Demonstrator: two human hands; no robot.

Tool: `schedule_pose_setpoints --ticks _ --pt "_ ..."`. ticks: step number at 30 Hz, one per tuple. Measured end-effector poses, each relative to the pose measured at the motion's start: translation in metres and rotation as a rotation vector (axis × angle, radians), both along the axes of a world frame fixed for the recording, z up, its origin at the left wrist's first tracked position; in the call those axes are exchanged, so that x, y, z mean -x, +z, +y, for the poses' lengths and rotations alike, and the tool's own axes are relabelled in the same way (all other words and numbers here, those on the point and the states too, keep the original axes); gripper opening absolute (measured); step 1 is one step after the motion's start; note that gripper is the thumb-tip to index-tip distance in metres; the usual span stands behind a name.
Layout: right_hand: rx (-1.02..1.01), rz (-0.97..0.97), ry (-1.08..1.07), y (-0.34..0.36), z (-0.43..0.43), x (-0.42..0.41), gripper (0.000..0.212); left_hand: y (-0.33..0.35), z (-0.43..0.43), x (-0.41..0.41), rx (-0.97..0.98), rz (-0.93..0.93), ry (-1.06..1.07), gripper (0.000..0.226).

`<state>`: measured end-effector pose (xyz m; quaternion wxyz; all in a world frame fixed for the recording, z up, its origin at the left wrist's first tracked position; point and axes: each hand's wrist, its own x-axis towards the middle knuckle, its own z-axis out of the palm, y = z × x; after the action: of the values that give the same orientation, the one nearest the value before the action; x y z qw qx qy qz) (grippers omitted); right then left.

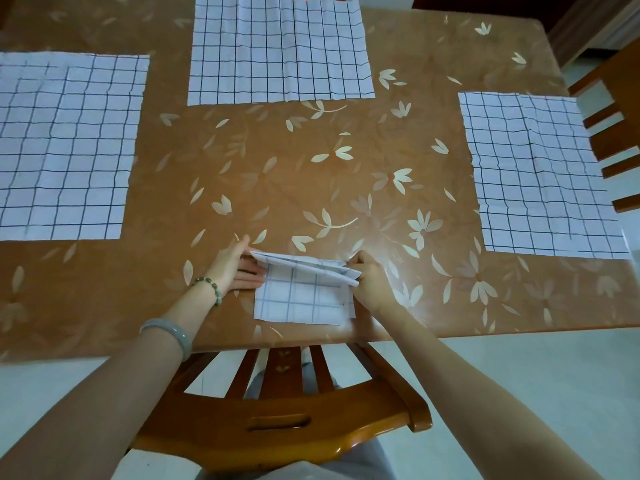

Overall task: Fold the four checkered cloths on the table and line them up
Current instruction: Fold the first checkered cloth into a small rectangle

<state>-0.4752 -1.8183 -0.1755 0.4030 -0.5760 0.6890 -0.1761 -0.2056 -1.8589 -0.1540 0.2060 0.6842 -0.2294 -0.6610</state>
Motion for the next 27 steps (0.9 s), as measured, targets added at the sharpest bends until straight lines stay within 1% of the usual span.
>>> schedule_pose_setpoints --ticks 2,3,5,7,8,10,11,12,13,15,16,20,21,22,24,25,26,27 --pt "0.132 0.051 0.1 -0.004 0.003 0.001 0.014 -0.002 -0.001 0.0 0.014 -0.006 -0.054 0.035" --pt "0.157 0.028 0.112 -0.006 0.003 0.003 0.016 -0.003 0.0 -0.001 0.055 -0.039 -0.097 0.028" --pt "0.043 -0.109 0.005 -0.002 0.004 0.002 0.022 -0.005 0.003 -0.002 0.124 -0.119 -0.179 0.021" --pt "-0.118 -0.265 -0.202 0.003 0.002 0.0 0.031 -0.007 0.006 -0.004 0.153 -0.158 -0.221 0.023" --pt "-0.192 -0.347 -0.29 0.004 0.001 -0.002 0.032 -0.007 0.008 -0.005 0.169 -0.168 -0.24 0.025" --pt "-0.291 -0.46 -0.365 0.009 0.001 -0.005 0.022 -0.006 0.013 -0.005 0.209 -0.203 -0.278 0.028" --pt "-0.303 -0.456 -0.356 0.011 0.001 -0.006 0.016 -0.006 0.015 -0.004 0.238 -0.228 -0.295 0.03" --pt "-0.289 -0.406 -0.324 0.011 0.002 -0.006 0.012 -0.008 0.016 -0.004 0.267 -0.259 -0.315 0.03" --pt "-0.257 -0.333 -0.274 0.009 0.004 -0.006 0.013 -0.009 0.017 -0.004 0.298 -0.293 -0.34 0.031" --pt "-0.189 -0.201 -0.183 0.007 0.007 -0.006 0.026 -0.012 0.018 -0.004 0.355 -0.373 -0.412 0.035" --pt "-0.172 -0.164 -0.164 0.006 0.007 -0.007 0.028 -0.015 0.019 -0.005 0.374 -0.422 -0.457 0.038" --pt "-0.166 -0.016 -0.072 0.004 0.007 -0.01 0.031 -0.016 0.025 -0.006 0.486 -0.645 -0.575 0.058" --pt "-0.11 0.044 -0.055 0.005 0.009 -0.011 0.031 -0.016 0.027 -0.007 0.545 -0.694 -0.635 0.066" --pt "0.003 0.123 -0.027 0.005 0.011 -0.012 0.033 -0.016 0.03 -0.009 0.606 -0.736 -0.748 0.077" --pt "0.234 0.315 0.142 0.002 0.015 -0.018 0.044 -0.018 0.035 -0.014 0.708 -0.817 -1.104 0.105" --pt "0.279 0.394 0.268 -0.001 0.016 -0.025 0.051 -0.022 0.038 -0.015 0.743 -0.858 -1.275 0.114" --pt "0.278 0.451 0.405 -0.004 0.017 -0.035 0.057 -0.027 0.041 -0.016 0.772 -0.9 -1.401 0.117" --pt "0.265 0.487 0.518 -0.007 0.019 -0.045 0.062 -0.034 0.043 -0.017 0.797 -0.934 -1.474 0.117"
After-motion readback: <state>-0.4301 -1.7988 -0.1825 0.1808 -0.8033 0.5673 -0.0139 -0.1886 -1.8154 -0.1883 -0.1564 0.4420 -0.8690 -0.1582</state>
